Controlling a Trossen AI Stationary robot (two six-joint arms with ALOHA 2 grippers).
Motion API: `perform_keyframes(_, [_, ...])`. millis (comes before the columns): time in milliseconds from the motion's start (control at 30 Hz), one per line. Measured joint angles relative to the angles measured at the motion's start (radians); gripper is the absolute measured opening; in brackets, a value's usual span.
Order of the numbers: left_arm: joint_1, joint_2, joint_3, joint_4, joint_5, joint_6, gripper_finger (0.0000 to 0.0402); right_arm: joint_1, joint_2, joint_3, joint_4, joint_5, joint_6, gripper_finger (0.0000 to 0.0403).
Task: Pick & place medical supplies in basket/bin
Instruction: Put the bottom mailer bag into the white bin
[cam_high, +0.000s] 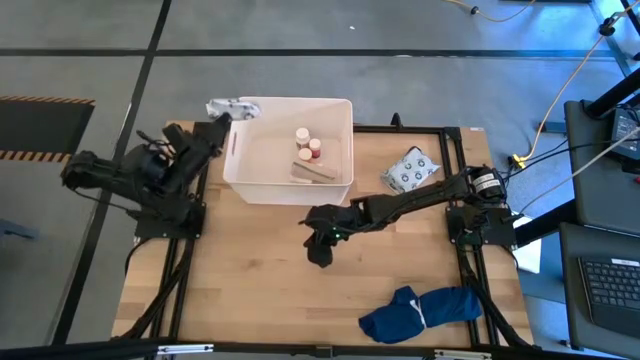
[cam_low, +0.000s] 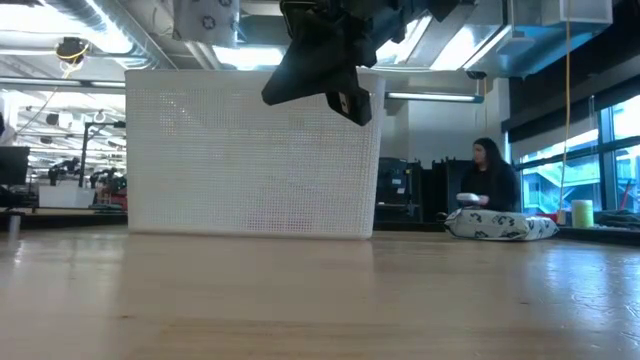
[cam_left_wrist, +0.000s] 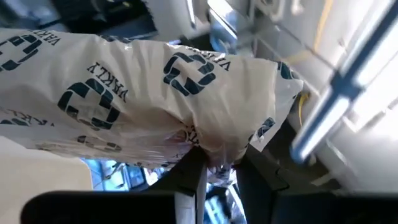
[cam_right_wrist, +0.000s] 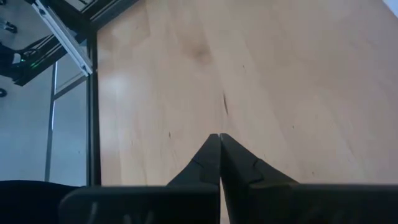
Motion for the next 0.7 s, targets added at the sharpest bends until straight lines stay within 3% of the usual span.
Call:
perform_keyframes(300, [0.21,0.165,0.0,-0.001,0.01,-0.318,0.0064,0.0,0.0,0.0,0.001,0.002,0.003,0.0003])
perform_keyframes(467, [0.325,0.269,0.0,0.0,0.081,-0.466,0.0064,0.019,0.0,0.0,0.001,0.033,0.08,0.0003])
perform_keyframes(700, [0.403,0.399,0.0,-0.003,0.117,-0.634,0.0064,0.074,0.0,0.0,-0.002,0.091,0.115,0.0003])
